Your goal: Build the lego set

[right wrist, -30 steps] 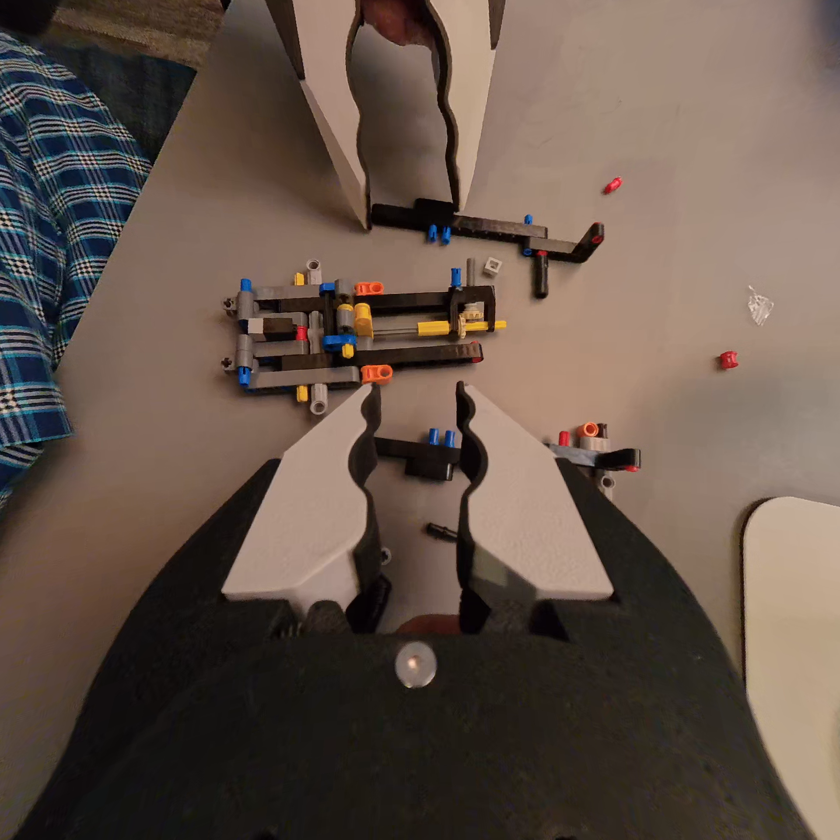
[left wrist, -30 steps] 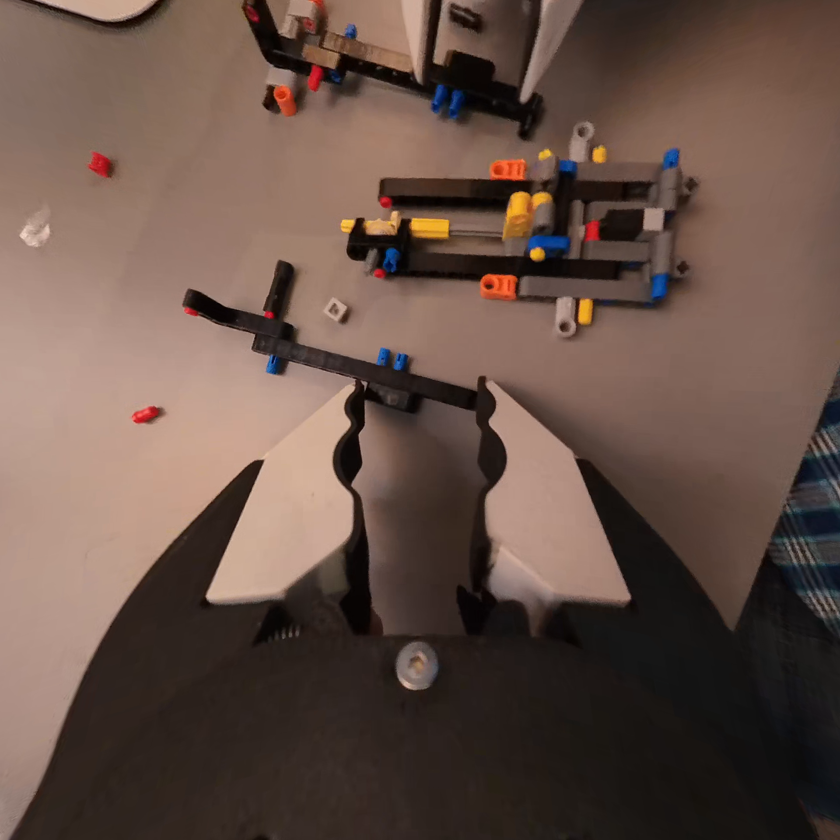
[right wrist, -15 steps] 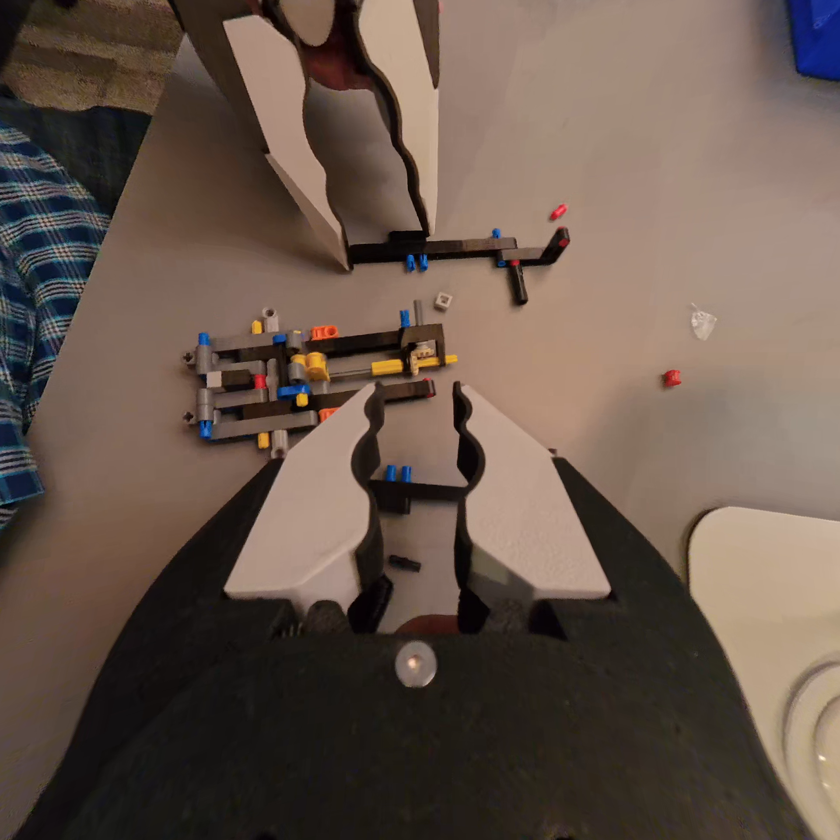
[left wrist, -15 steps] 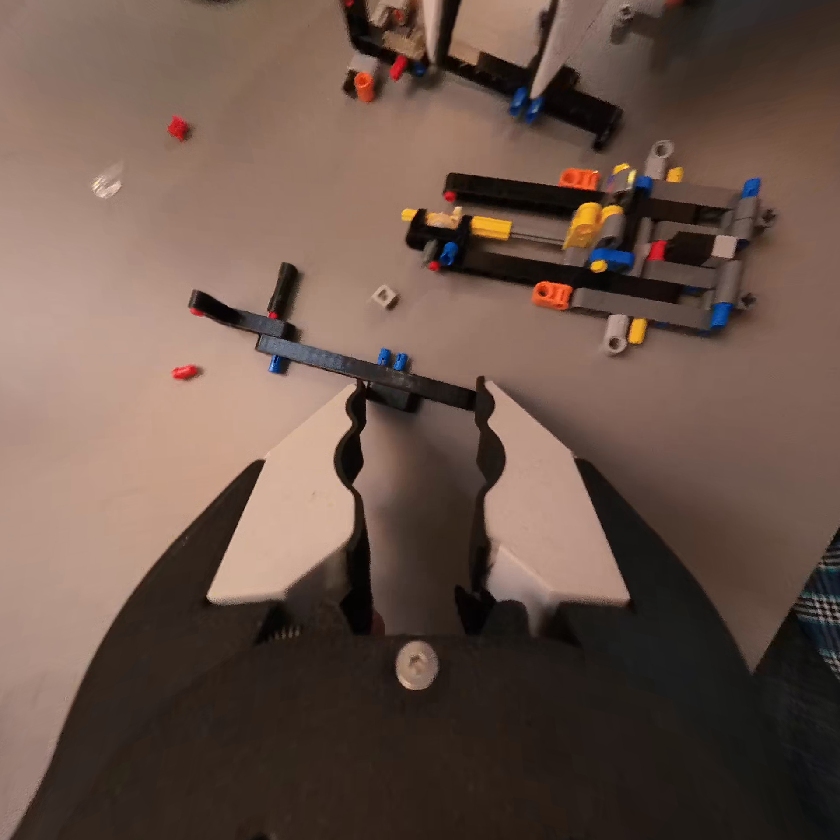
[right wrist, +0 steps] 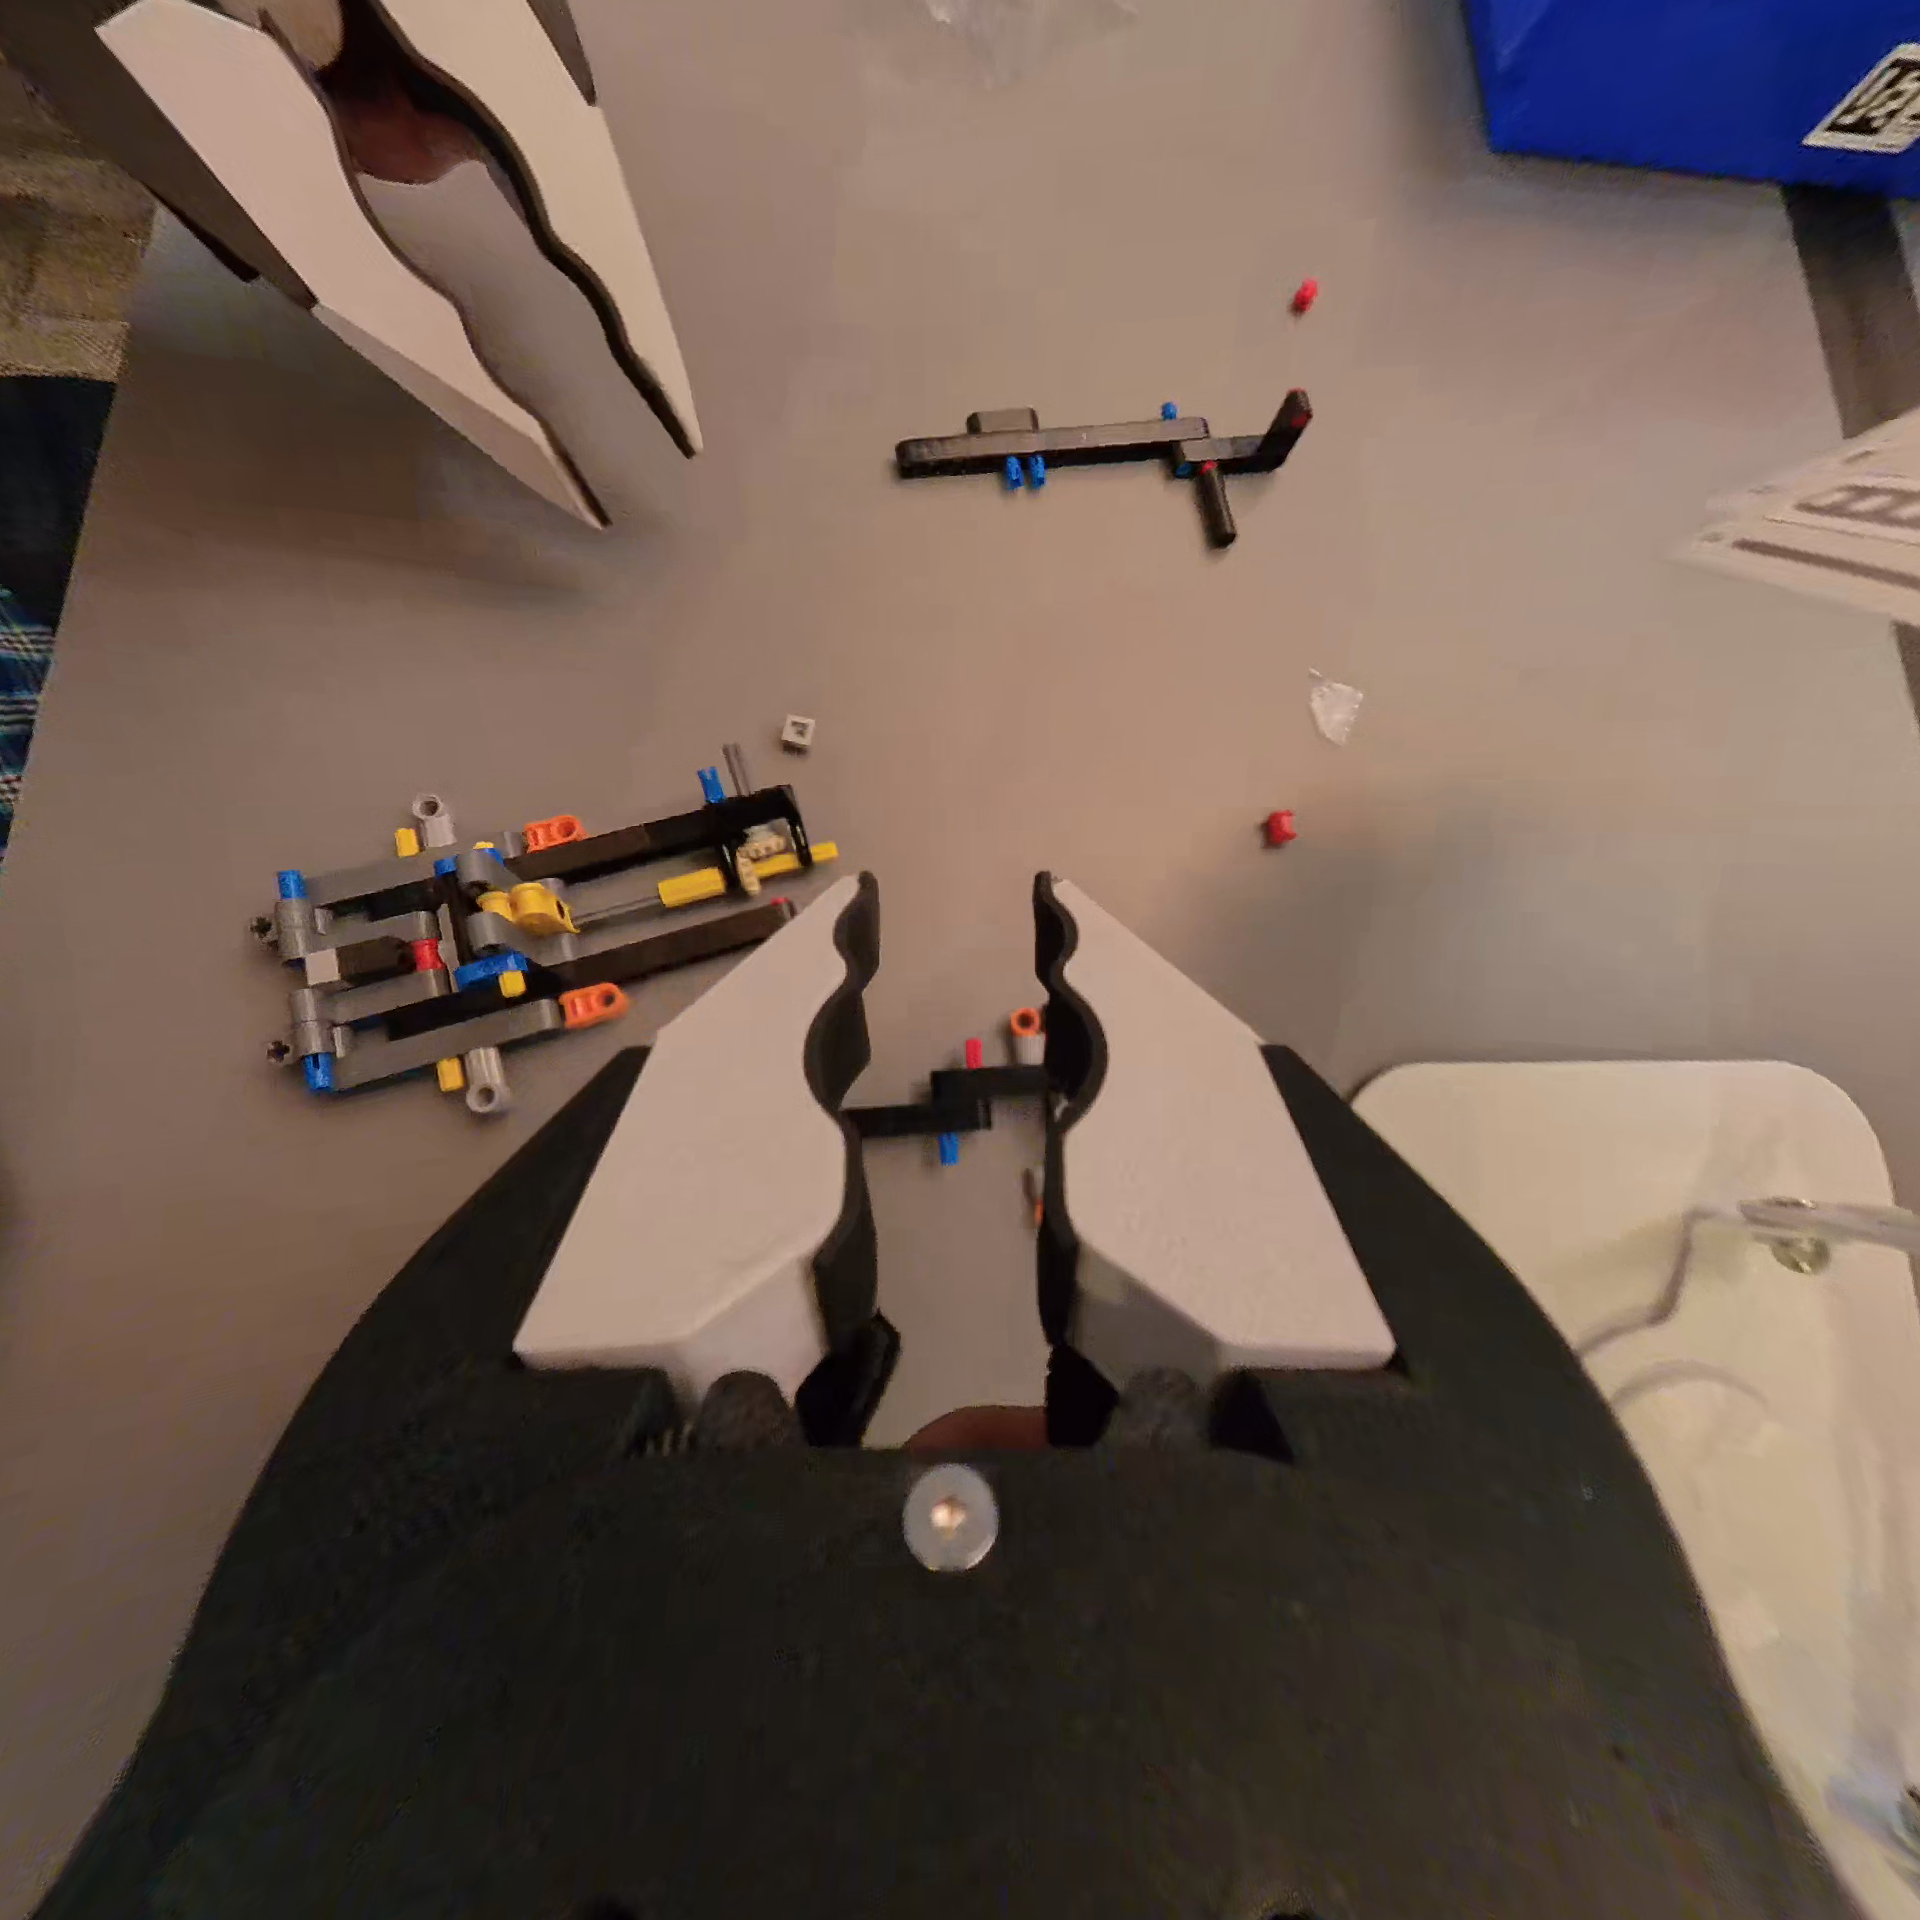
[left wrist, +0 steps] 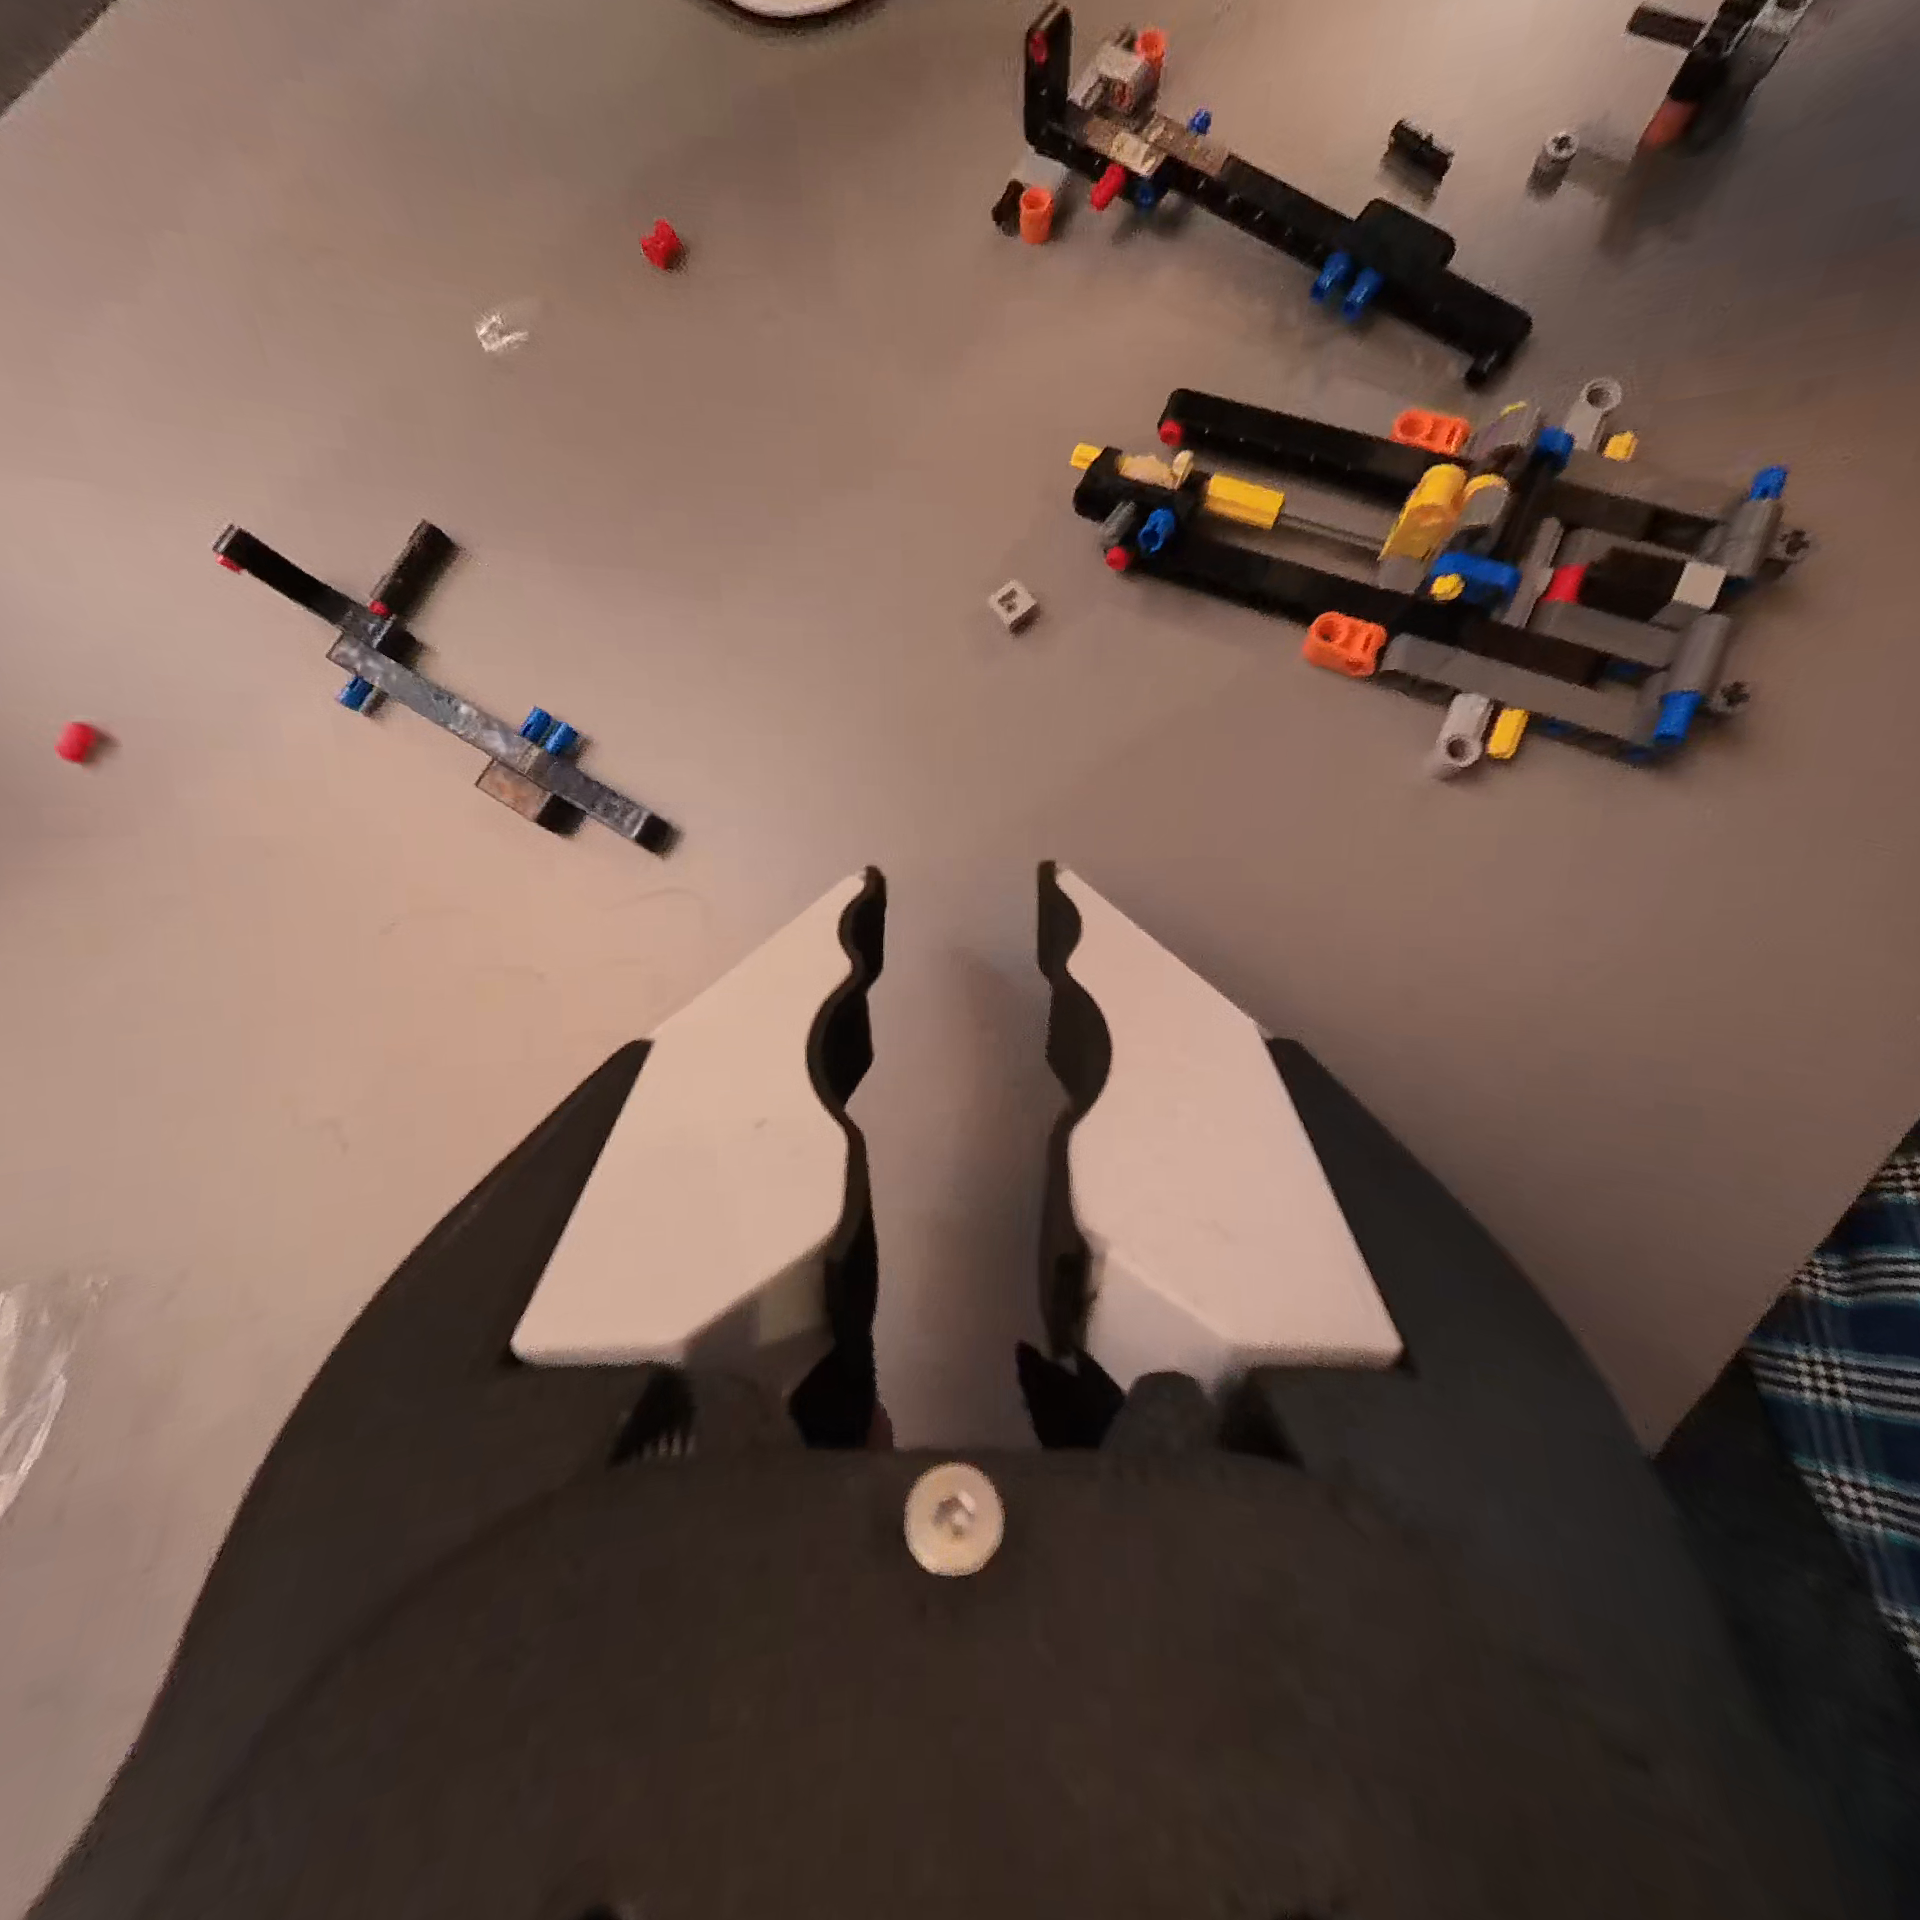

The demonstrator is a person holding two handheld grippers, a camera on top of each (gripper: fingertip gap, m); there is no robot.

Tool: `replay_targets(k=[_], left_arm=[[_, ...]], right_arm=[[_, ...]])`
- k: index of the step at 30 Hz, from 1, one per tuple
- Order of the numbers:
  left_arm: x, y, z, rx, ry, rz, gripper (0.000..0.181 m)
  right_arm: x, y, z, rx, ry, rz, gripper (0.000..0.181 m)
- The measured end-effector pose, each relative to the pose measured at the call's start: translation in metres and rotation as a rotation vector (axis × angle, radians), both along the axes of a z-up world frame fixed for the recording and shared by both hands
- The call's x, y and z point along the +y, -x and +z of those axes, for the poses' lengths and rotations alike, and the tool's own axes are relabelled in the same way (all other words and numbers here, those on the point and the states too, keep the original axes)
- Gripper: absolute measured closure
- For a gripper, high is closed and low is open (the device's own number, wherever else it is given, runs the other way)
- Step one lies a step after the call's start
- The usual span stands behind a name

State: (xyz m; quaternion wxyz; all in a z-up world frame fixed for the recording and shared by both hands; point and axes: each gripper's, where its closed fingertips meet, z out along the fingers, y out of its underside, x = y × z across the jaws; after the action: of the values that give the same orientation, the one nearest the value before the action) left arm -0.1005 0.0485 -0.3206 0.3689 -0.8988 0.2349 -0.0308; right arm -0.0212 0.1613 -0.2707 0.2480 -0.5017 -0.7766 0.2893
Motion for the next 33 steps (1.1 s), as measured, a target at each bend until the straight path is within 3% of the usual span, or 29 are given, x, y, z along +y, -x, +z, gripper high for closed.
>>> replay_targets(k=[6, 11, 15, 20, 25, 33], left_arm=[[0.024, 0.046, 0.017, 0.001, -0.034, 0.074, 0.137], [0.039, 0.076, 0.006, 0.067, 0.000, -0.021, 0.114], [0.057, 0.074, 0.003, 0.057, -0.010, -0.167, 0.116], [0.062, 0.072, -0.021, 0.076, 0.097, -0.295, 0.115], [0.069, 0.065, -0.022, 0.014, 0.083, -0.304, 0.134], [0.060, 0.053, -0.021, 0.011, 0.055, -0.271, 0.134]], right_arm=[[0.010, -0.009, 0.017, 0.036, -0.026, -0.051, 0.154], [0.011, -0.022, 0.010, 0.032, 0.005, -0.078, 0.154], [0.005, -0.032, 0.008, 0.039, 0.046, -0.077, 0.154], [0.003, -0.040, 0.005, 0.040, 0.060, -0.088, 0.154], [0.001, -0.043, 0.001, 0.032, 0.080, -0.087, 0.154], [-0.032, -0.022, -0.016, -0.020, 0.072, 0.042, 0.152]])
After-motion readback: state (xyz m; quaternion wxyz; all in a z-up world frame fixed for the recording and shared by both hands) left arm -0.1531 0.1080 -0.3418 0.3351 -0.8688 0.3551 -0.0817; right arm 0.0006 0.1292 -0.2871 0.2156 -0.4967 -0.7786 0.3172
